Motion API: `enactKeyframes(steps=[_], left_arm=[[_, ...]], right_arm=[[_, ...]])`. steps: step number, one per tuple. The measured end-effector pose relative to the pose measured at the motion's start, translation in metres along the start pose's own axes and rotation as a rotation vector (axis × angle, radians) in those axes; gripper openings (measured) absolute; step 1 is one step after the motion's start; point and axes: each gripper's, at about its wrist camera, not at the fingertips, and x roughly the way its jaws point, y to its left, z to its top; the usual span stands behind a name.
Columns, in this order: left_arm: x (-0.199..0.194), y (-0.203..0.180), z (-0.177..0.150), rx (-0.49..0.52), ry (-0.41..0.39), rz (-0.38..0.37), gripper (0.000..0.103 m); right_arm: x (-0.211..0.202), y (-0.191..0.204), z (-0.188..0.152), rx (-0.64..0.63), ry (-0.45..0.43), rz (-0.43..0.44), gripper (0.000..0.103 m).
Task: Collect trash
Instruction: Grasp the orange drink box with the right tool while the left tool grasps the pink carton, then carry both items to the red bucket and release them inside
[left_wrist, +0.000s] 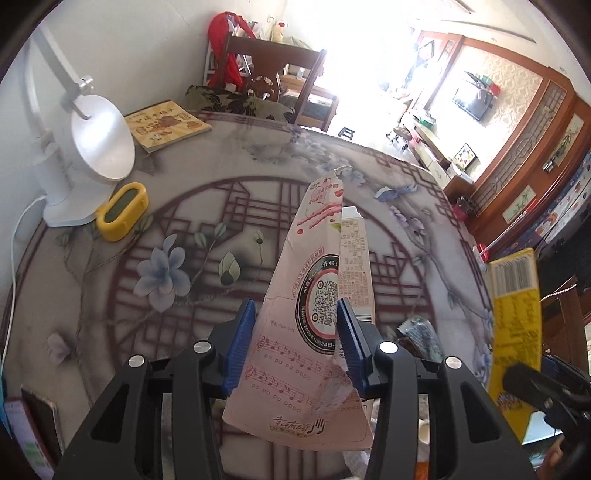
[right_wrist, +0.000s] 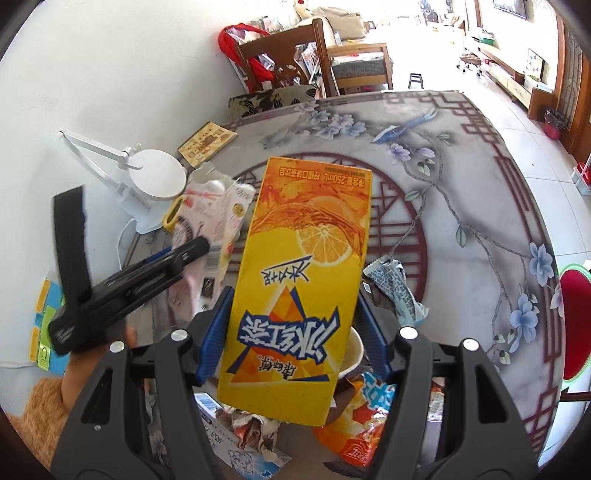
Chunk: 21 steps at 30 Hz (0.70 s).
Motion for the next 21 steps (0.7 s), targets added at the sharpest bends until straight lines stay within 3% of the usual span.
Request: enactKeyframes(steps=[10,21], left_arm=[[-0.043,-0.048,-0.02,-0.007,-0.078,-0.003,0.043],[-0.05,-0.113,-0.035,0.023,-0.097,-0.006,0.044]], right_arm=[[-0.036,-0.03,-0.008,-0.014,-0.034,0.034,0.062],[-0.067,-0.095,-0.014,0.026,-0.058,0.04,0.062]])
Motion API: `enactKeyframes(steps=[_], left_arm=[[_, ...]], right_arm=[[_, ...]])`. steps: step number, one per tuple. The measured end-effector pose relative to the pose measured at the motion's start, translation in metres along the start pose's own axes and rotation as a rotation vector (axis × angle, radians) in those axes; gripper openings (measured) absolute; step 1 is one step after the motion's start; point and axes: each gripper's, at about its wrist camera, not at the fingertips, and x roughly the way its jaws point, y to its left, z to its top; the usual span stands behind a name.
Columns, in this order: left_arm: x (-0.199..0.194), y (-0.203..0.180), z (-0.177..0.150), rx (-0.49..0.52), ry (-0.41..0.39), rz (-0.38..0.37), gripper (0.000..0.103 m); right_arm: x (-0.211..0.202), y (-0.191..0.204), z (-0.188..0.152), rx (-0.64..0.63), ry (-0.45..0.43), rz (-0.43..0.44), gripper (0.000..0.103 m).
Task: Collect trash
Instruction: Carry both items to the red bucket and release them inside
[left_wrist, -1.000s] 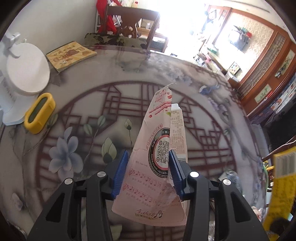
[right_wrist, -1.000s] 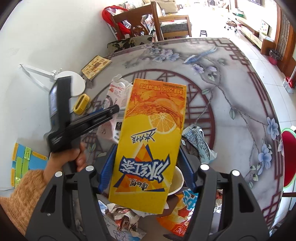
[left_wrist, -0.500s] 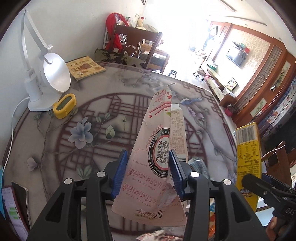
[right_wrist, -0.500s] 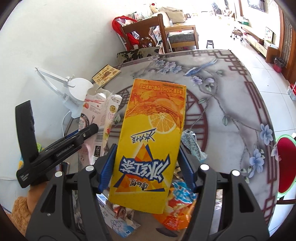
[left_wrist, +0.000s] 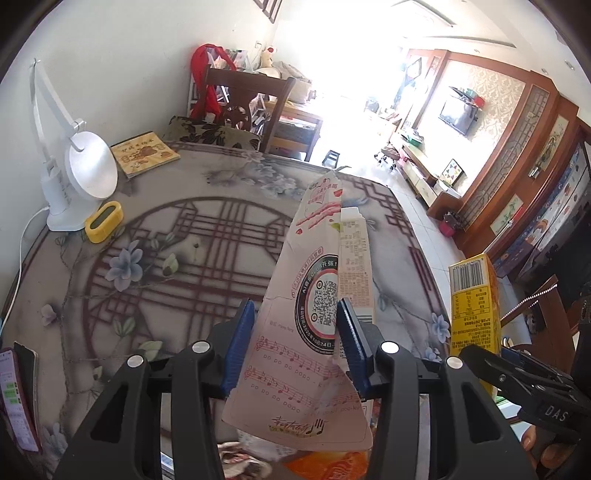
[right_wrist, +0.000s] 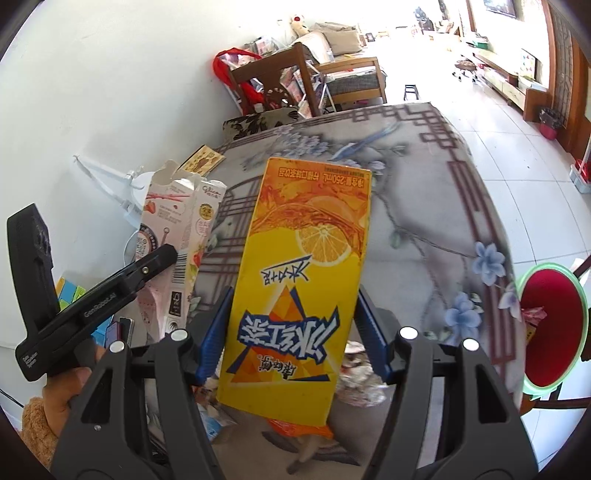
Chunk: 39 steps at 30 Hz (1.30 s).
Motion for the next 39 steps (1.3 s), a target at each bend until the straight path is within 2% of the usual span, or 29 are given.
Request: enactKeyframes(steps=[7,15,20,28,36,38,39], left_arm=[[0.007,-0.042,-0.007,0.039,0.018,-0.01,0.044],[0.019,-0.102,-0.013,0.108,0.041,-0.071,0.044],[0.029,-0.142,-0.019,0.161,0.069,-0.121,0.044],[0.047,-0.203,-0.032,0.242,0.127,-0.204,0.044],[0.065,-0.252,-0.041,0.325,0.179,-0.253,0.044],[0.071,-0.265,-0.043,0.346,0.192,-0.264,0.044],[0.075,-0.273,-0.044,0.358,0.2,-0.274,0.044]], right_arm=[[-0.014,-0.043,-0.005,0.054,-0.009,-0.007,0.062],[-0.038,-0.103,-0.009,0.134,-0.045,-0.063,0.062],[-0.056,-0.155,-0.017,0.226,-0.068,-0.14,0.062],[-0.075,-0.25,-0.04,0.391,-0.078,-0.319,0.062],[-0.07,-0.309,-0.052,0.457,-0.051,-0.426,0.063],[-0.07,-0.318,-0.053,0.462,-0.046,-0.441,0.065],[-0.07,-0.322,-0.053,0.466,-0.048,-0.454,0.072]])
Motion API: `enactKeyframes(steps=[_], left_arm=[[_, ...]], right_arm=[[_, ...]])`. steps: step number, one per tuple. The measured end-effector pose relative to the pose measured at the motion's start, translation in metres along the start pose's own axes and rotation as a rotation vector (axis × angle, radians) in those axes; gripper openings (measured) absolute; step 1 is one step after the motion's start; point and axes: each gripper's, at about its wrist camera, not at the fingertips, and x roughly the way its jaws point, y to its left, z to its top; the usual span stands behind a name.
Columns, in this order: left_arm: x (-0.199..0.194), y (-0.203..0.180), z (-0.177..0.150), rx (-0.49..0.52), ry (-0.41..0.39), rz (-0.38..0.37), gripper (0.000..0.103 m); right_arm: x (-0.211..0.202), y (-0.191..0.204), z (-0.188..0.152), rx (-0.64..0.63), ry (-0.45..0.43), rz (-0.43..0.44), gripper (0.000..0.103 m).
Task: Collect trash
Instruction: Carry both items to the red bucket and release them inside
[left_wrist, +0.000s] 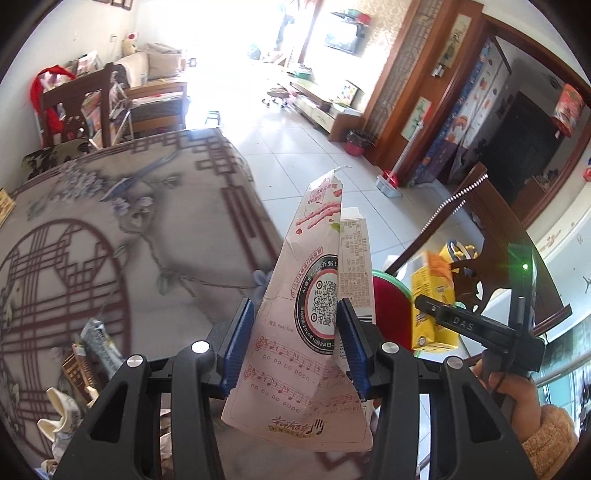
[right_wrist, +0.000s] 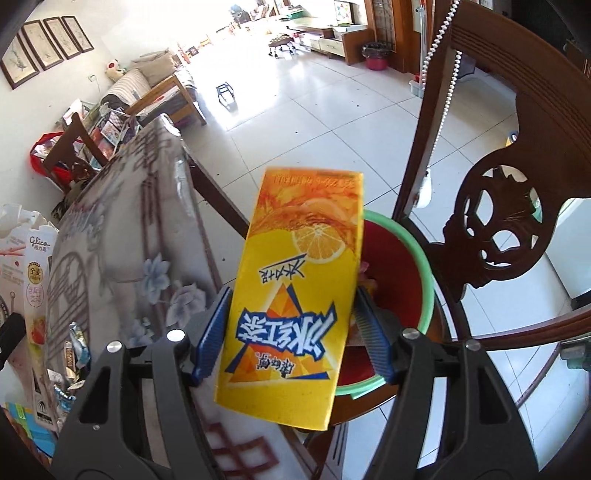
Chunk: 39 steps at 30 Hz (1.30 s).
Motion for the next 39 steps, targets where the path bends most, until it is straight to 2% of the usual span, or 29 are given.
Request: enactKeyframes(steps=[1,3,14,17,19,21,27,31,39], left_arm=[[0.004,-0.005,0.001,0.009,0.006,-0.007,0.044],[0.013,-0.015,0.004,0.03,0.019,-0.025,0.044],[0.089,-0.096,0.016,0.202,0.084,-0.146,0.044],[0.104,-0.112,0.019,0.226,0.085,-0.166,0.049],[0.107,-0.12,0.021,0.234,0.073,-0.167,0.067],[0.102,-0.121,0.022,0.228,0.06,-0.185,0.068],[0.075,-0.102,0.02,0.211,0.047,-0.186,0.068],[0.039,-0.068,0.014,0.155,0.007,-0.155,0.068],[-0.029,0.026,-0.014,-0.013,-0.059,-0.014,0.069]], right_arm=[[0.0,-0.004,0.001,0.007,-0.007,-0.006,0.079],[-0.005,-0.013,0.001,0.031,-0.03,-0.01,0.081],[-0.045,-0.058,-0.005,0.148,-0.094,-0.057,0.081],[-0.054,-0.067,-0.011,0.17,-0.102,-0.073,0.081],[-0.058,-0.07,-0.015,0.179,-0.103,-0.08,0.081],[-0.061,-0.071,-0.018,0.181,-0.106,-0.084,0.081],[-0.065,-0.051,-0.017,0.151,-0.119,-0.058,0.081],[-0.064,-0.021,-0.013,0.083,-0.122,-0.02,0.081],[-0.051,0.069,-0.014,-0.107,-0.08,0.106,0.081]])
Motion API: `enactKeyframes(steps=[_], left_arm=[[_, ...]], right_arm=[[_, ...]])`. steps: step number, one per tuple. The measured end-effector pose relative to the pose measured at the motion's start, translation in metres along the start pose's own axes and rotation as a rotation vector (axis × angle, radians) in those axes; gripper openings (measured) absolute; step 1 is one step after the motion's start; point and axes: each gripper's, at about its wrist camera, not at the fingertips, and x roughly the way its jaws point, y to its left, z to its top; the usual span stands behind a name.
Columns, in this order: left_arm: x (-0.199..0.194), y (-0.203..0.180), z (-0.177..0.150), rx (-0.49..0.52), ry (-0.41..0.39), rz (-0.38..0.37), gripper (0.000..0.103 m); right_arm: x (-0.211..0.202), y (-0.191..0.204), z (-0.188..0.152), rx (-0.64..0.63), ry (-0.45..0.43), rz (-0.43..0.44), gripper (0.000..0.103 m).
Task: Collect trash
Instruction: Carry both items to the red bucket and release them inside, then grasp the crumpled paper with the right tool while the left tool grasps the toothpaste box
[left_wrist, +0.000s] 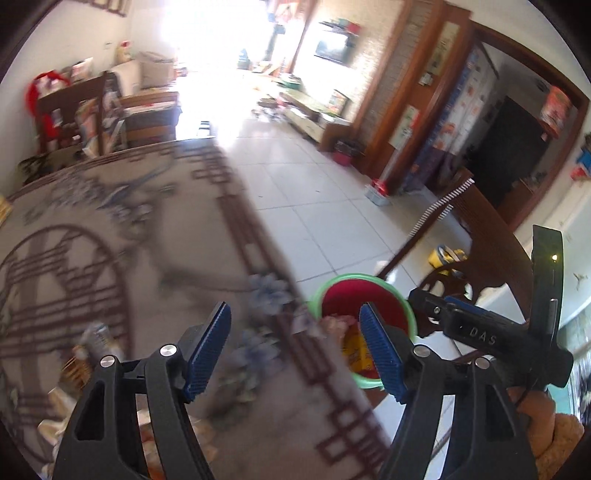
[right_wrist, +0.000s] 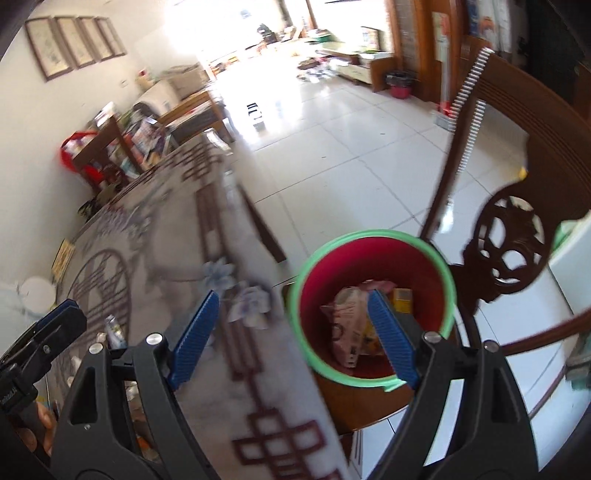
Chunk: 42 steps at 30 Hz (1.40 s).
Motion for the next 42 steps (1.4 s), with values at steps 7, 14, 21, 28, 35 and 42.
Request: enactKeyframes(steps=[7,14,21,28,35,42], left_arm=[[-0.062,0.101,-0.049,-0.166,-0.016,0.192,0.069],[-0.114,0.187,-0.122,-0.356,0.036,0.356,0.069],[-0.142,0.236,-0.198,-0.59,0.122,0.413,0.069],[-0.116,0.247,-0.235,-0.704,0.191,0.337,0.069],[-0.094,0.262,-0.229,-0.712,0.188,0.311,0.071],[-0.09,0.289,-0.211,-0.682,0.142,0.36,0.07]], right_arm=[[0.012,0.089,-0.019,-0.176,0.067,0.126,0.081],[0.02,0.171,-0.05,-0.355,0.159,0.231,0.081],[0.025,0.227,-0.094,-0.524,0.311,0.332,0.081],[0.057,0.253,-0.147,-0.571,0.535,0.384,0.081],[0.09,0.275,-0.153,-0.607,0.518,0.333,0.046],[0.102,0.305,-0.127,-0.608,0.374,0.273,0.031]])
